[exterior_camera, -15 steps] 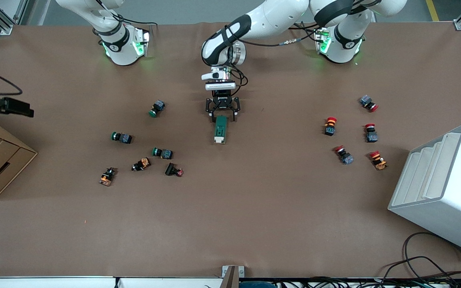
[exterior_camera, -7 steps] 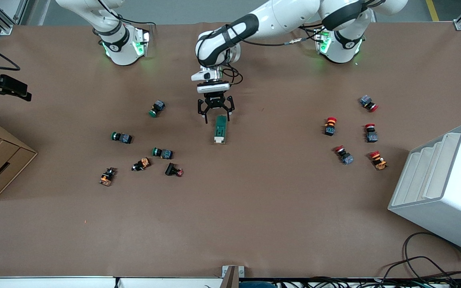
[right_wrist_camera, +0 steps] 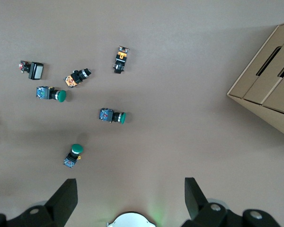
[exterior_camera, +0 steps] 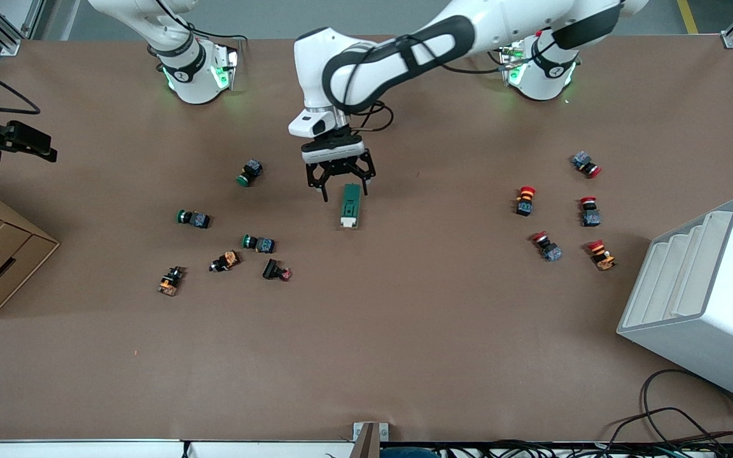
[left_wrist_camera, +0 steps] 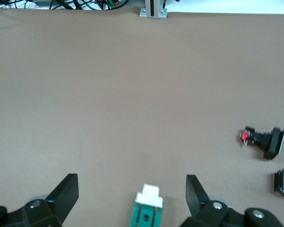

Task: Close load switch with both arms

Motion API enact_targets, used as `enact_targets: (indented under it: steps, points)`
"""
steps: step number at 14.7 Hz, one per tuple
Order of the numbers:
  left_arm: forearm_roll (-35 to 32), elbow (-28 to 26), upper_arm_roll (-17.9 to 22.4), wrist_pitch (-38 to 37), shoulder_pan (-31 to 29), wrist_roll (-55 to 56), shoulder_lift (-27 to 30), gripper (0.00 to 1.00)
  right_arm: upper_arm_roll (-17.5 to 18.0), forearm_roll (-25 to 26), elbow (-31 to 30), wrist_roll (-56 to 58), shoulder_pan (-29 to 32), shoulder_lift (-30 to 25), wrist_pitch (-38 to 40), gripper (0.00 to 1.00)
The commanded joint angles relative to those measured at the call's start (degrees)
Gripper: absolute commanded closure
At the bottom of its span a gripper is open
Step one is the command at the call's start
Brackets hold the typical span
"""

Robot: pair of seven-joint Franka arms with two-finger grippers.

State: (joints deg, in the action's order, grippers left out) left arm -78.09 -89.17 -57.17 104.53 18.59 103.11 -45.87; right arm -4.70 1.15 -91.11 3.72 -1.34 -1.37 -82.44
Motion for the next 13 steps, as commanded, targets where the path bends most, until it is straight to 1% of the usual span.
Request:
enact_targets:
  steps: [1, 3, 4, 6, 8, 11, 13]
  points:
    - [1.6, 0.0, -6.9, -2.1, -7.0, -3.1, 0.2, 0.0, 0.1, -0.3, -7.6, 0.1, -0.9, -7.0, -2.8, 0.0]
    - [5.0, 0.7, -11.5, -2.1, -12.2, -6.2, 0.2, 0.0, 0.8, -0.3, -9.0, 0.3, 0.7, -8.6, -3.3, 0.0]
    - [7.9, 2.0, -13.6, -2.7, -14.2, -7.8, 0.3, 0.0, 2.3, -0.3, -9.0, 0.3, 1.4, -8.6, -3.6, 0.0]
    - [11.7, 5.5, -16.1, -6.8, -15.9, -11.8, 0.2, 0.0, 4.2, -0.2, -9.0, 0.3, 2.4, -8.7, -3.6, 0.0]
    - [14.7, 9.1, -16.4, -9.7, -15.7, -15.3, 0.1, 0.0, 4.2, -0.2, -8.8, 0.3, 1.9, -8.8, -3.6, 0.0]
    - [16.0, 11.0, -16.5, -9.8, -15.5, -15.6, 0.1, 0.0, 4.2, -0.3, -8.8, 0.2, 1.8, -9.3, -3.2, 0.0]
    - [18.0, 12.4, -16.5, -9.9, -15.6, -15.6, 0.1, 0.0, 4.1, -0.3, -8.8, 0.2, 2.0, -10.8, -2.6, 0.0]
